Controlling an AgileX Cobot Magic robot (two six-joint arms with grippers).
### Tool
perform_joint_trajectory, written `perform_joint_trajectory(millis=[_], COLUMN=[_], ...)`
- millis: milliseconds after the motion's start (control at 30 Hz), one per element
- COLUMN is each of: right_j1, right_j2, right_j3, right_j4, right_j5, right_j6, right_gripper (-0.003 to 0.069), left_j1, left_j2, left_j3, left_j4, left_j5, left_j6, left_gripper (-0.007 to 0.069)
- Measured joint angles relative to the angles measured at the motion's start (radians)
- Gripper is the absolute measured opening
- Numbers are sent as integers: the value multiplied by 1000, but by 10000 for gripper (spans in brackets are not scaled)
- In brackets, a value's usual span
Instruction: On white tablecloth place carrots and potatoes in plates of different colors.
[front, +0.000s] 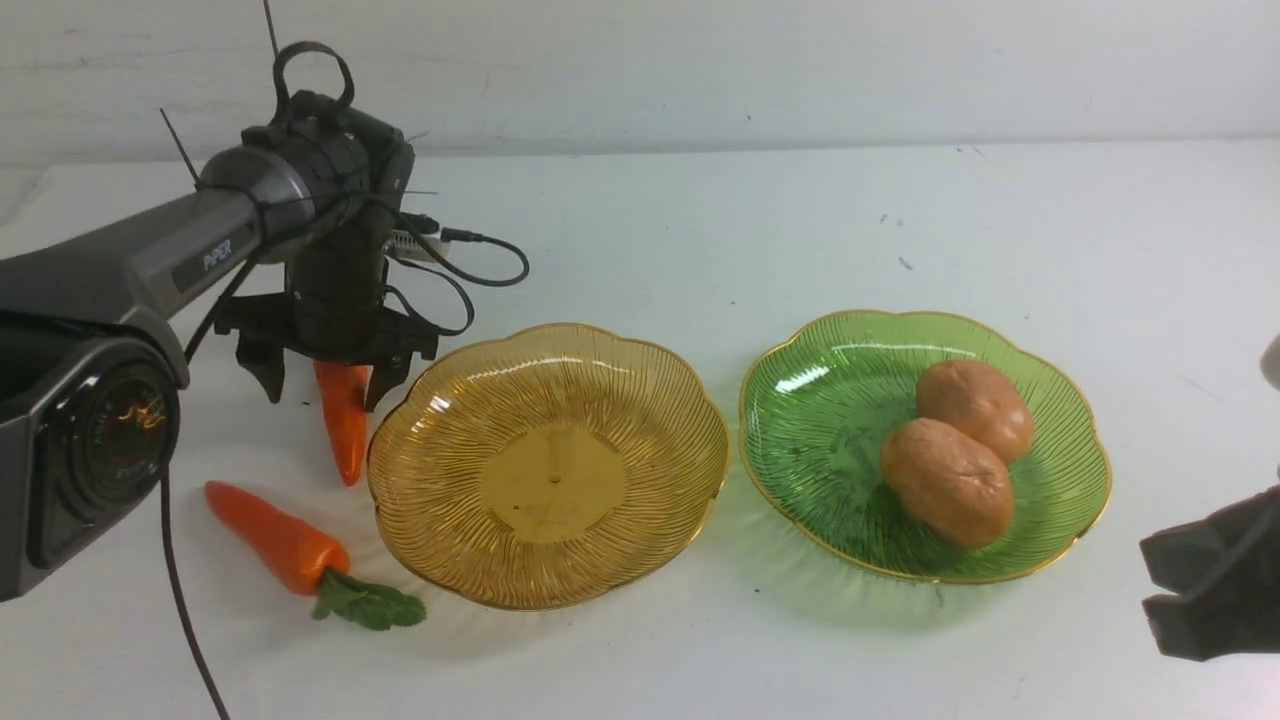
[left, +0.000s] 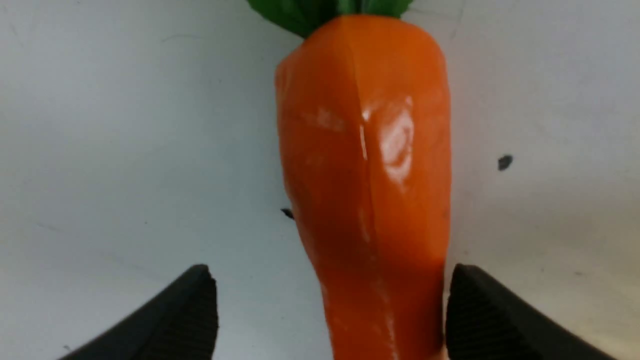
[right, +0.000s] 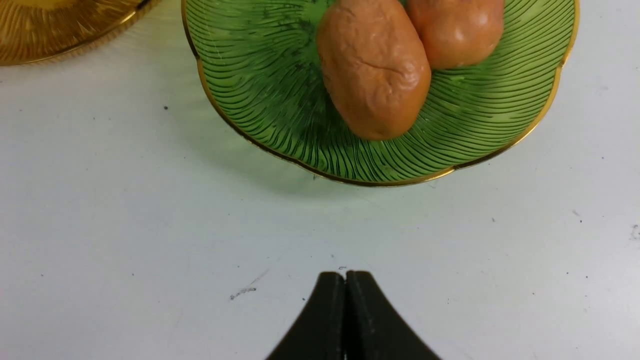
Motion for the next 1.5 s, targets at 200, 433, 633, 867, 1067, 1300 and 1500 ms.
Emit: perform_joint_trajectory(millis=[200,433,633,867,1067,1300,1500], right_j1=[0,0,0,0,0,0,0], right_j2=[0,0,0,0,0,0,0], right_j3=[0,0,0,0,0,0,0], right_j4=[0,0,0,32,45,46,46], right_j5=[0,0,0,-5,-7,-7,-5], right_j6=[0,0,0,1,1,1,-8], right_gripper=[-15,-15,-15,-15,-15,-15,-15], left_j1=[0,-1,-1,-167,-311,-320,-320], left_j2=[31,3,-218,-495,-404,-344,-348], left_j3=[-11,-81,-148,171,320,319,265], left_j4=[-19,-40,-206,-534,-464,-390,-365], left_j5=[2,7,5,1,-109,-190,-69], left_j6=[1,93,199,434,405,397,341], left_gripper=[379,206,206,206,237,459,521])
